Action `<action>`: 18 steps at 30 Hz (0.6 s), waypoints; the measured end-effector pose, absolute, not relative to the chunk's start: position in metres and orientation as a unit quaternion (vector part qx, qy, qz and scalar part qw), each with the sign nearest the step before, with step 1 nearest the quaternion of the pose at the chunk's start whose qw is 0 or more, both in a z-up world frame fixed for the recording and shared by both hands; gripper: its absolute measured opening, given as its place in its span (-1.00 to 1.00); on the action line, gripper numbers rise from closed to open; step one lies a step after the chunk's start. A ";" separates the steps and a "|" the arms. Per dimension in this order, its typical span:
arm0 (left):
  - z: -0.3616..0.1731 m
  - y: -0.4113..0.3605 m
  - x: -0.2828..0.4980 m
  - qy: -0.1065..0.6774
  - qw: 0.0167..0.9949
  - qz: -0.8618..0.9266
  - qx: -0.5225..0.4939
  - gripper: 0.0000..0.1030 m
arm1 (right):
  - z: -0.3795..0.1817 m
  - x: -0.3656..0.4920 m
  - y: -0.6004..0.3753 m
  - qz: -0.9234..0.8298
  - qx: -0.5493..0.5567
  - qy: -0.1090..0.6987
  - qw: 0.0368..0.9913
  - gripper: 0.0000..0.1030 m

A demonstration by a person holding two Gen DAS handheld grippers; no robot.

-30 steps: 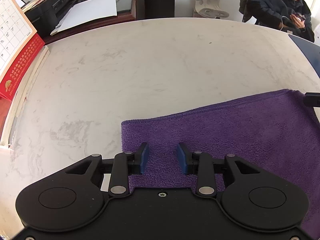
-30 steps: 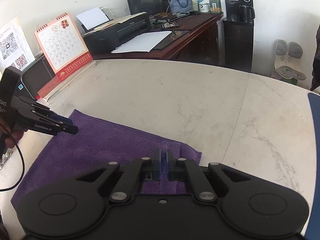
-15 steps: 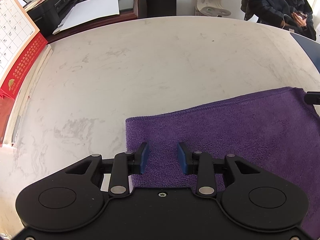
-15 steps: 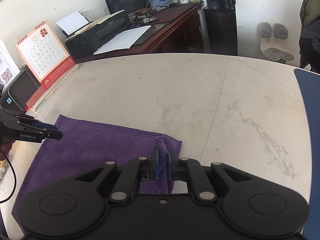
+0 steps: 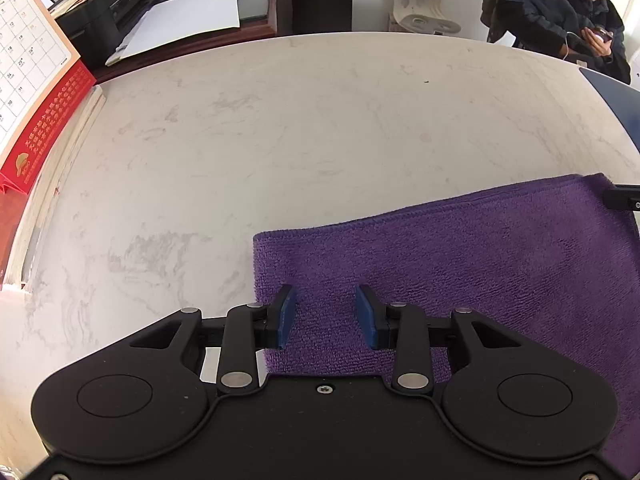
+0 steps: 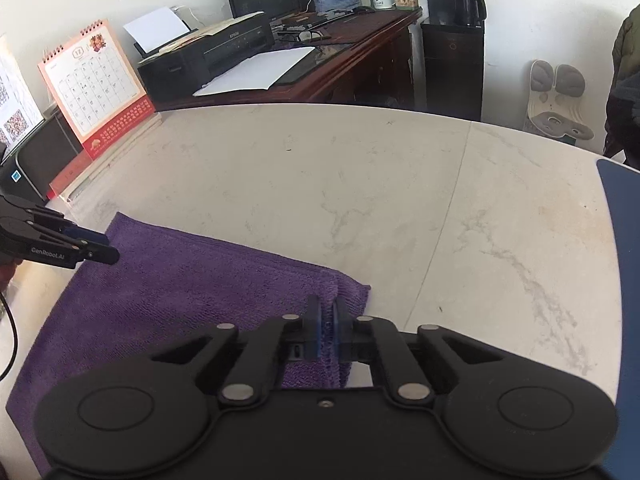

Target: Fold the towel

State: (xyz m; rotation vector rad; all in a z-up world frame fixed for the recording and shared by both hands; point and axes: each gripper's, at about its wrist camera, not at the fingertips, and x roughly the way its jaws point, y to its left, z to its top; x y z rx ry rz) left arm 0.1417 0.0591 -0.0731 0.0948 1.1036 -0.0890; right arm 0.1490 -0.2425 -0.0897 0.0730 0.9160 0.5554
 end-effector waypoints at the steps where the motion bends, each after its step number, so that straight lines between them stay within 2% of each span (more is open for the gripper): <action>1: -0.072 0.061 0.141 0.523 0.850 -0.040 0.041 -0.36 | -0.084 0.147 -0.240 0.284 0.050 0.434 0.853 -0.94; 6: -0.070 0.072 0.137 0.524 0.851 -0.032 0.030 -0.36 | -0.032 0.128 -0.224 0.504 0.176 0.345 0.772 -0.94; 9: -0.073 0.074 0.138 0.527 0.849 -0.030 0.031 -0.36 | -0.051 0.142 -0.227 0.444 0.141 0.367 0.805 -0.94; 13: -0.073 0.072 0.139 0.528 0.848 -0.032 0.031 -0.36 | -0.104 0.169 -0.249 0.316 0.094 0.438 0.836 -0.94; 18: -0.074 0.068 0.141 0.529 0.847 -0.038 0.041 -0.35 | -0.112 0.168 -0.254 0.276 0.054 0.437 0.855 -0.94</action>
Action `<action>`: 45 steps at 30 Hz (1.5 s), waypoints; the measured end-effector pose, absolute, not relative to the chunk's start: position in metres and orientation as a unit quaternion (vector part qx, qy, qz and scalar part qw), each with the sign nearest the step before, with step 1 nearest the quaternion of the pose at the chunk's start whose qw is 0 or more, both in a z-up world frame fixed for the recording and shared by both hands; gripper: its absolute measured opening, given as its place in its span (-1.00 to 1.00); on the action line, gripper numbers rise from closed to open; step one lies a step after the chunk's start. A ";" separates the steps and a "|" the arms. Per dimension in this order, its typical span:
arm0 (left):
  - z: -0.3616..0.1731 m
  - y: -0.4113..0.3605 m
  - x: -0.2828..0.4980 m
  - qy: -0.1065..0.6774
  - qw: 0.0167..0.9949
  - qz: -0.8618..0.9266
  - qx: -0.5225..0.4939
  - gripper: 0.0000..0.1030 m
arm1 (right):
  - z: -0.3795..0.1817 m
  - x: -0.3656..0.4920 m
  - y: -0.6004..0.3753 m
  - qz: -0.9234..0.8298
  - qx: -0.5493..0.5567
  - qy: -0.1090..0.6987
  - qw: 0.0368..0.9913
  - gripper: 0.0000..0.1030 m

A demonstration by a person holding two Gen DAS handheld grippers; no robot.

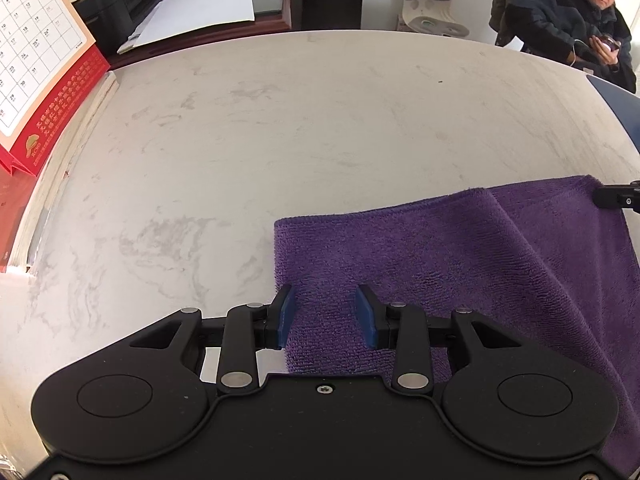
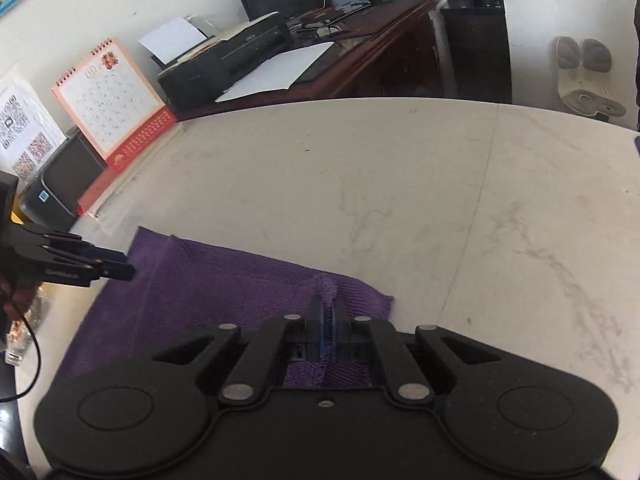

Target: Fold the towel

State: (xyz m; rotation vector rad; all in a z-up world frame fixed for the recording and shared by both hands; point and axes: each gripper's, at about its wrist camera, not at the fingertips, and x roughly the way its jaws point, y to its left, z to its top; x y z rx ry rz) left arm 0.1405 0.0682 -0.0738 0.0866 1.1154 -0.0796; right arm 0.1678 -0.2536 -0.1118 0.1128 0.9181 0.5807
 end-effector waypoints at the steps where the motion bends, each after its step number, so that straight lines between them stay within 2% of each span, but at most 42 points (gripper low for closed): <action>1: -0.074 0.068 0.141 0.529 0.847 -0.038 0.041 -0.35 | -0.110 0.166 -0.253 0.271 0.048 0.432 0.859 -0.94; 15: -0.075 0.068 0.140 0.530 0.846 -0.042 0.049 -0.31 | -0.111 0.164 -0.247 0.231 0.000 0.416 0.880 -0.93; 25: -0.073 0.066 0.134 0.535 0.842 -0.024 0.070 -0.19 | -0.109 0.162 -0.240 0.220 -0.028 0.415 0.882 -0.94; 29: -0.061 0.062 0.132 0.524 0.847 -0.014 0.083 -0.27 | -0.109 0.162 -0.239 0.219 -0.029 0.415 0.882 -0.94; 34: -0.041 0.021 0.147 0.484 0.864 -0.132 0.036 -0.26 | -0.109 0.162 -0.239 0.219 -0.031 0.418 0.881 -0.94; 39: -0.070 -0.034 0.157 0.498 0.822 -0.272 0.040 -0.27 | -0.108 0.165 -0.238 0.219 -0.029 0.422 0.880 -0.94; 42: -0.081 -0.028 0.151 0.491 0.824 -0.278 0.052 -0.40 | -0.109 0.164 -0.238 0.219 -0.028 0.421 0.880 -0.94; 45: -0.081 -0.006 0.151 0.493 0.830 -0.257 0.040 -0.43 | -0.110 0.164 -0.239 0.219 -0.026 0.420 0.880 -0.94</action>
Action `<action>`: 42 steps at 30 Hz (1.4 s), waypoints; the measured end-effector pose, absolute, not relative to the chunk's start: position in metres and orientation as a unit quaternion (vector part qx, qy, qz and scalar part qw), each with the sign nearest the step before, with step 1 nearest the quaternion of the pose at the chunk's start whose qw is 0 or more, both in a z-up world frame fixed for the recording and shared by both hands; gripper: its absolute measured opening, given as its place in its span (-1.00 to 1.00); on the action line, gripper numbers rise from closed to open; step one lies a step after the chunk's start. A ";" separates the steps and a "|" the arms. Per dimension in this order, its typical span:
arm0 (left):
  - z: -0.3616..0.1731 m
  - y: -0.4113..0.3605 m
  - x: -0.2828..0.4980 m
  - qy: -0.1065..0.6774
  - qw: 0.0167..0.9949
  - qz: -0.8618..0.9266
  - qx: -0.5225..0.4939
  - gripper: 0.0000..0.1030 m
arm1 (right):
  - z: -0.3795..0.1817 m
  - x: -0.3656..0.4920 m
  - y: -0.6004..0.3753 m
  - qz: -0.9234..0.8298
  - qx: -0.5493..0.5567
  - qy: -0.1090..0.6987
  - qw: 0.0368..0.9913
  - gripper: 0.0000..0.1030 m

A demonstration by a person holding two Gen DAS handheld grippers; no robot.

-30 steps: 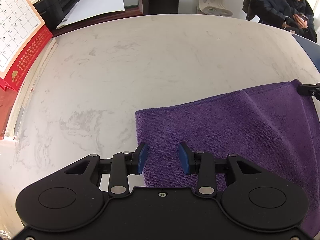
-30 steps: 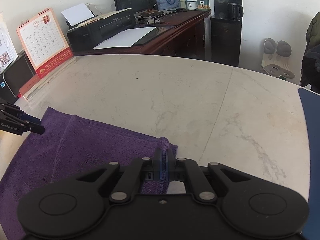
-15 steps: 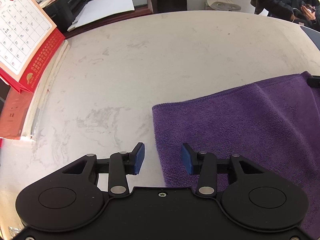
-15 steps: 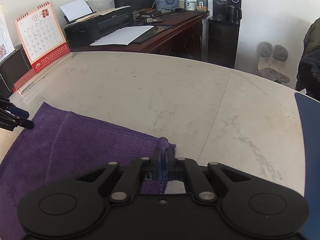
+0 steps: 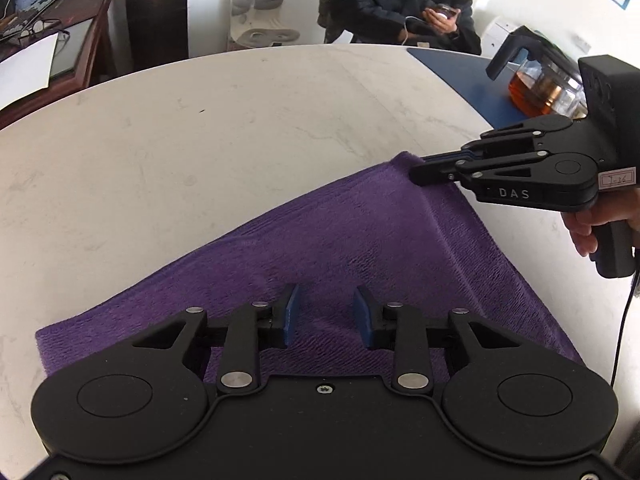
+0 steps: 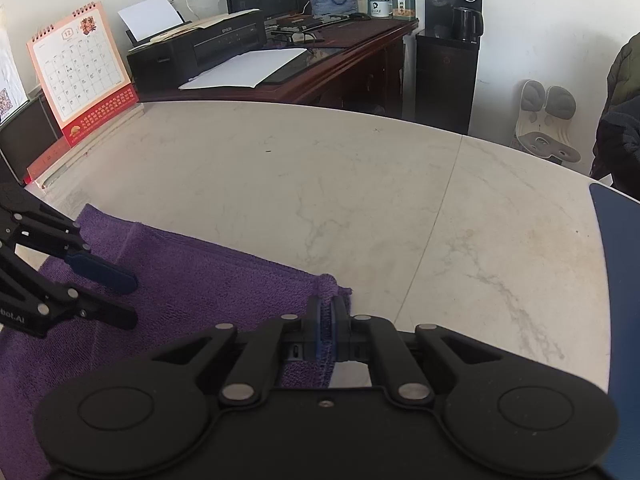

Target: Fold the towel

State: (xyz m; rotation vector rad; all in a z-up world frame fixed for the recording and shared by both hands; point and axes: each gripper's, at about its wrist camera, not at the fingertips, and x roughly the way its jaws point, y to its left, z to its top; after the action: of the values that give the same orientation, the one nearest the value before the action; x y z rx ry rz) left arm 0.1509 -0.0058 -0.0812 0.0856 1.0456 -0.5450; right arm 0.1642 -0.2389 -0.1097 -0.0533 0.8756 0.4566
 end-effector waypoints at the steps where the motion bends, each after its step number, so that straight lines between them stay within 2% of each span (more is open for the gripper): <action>1: -0.081 0.000 0.149 0.492 0.833 -0.249 0.039 -0.44 | -0.110 0.164 -0.239 0.220 -0.024 0.420 0.880 -0.94; 8: -0.076 0.058 0.150 0.494 0.849 -0.185 0.022 -0.45 | -0.110 0.164 -0.239 0.221 -0.028 0.421 0.880 -0.94; 18: -0.071 0.085 0.152 0.498 0.858 -0.116 0.057 -0.41 | -0.110 0.163 -0.239 0.218 -0.028 0.419 0.881 -0.94; 23: -0.065 0.078 0.161 0.490 0.865 -0.086 0.073 -0.35 | -0.109 0.162 -0.237 0.216 -0.033 0.418 0.882 -0.93; 30: -0.053 0.035 0.155 0.468 0.867 -0.154 0.079 -0.29 | -0.091 0.156 -0.244 0.195 -0.026 0.363 0.911 -0.81; 37: -0.067 0.009 0.149 0.472 0.858 -0.177 0.095 -0.29 | -0.090 0.151 -0.202 0.339 -0.081 0.379 0.857 -0.81; 42: -0.074 0.015 0.143 0.484 0.853 -0.165 0.104 -0.26 | -0.102 0.157 -0.172 0.377 -0.121 0.388 0.832 -0.81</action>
State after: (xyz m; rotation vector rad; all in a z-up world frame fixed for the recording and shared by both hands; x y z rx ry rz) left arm 0.1427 0.0149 -0.0736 0.2198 1.0188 -0.3472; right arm 0.1572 -0.1724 -0.1018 -0.2561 0.8231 0.7990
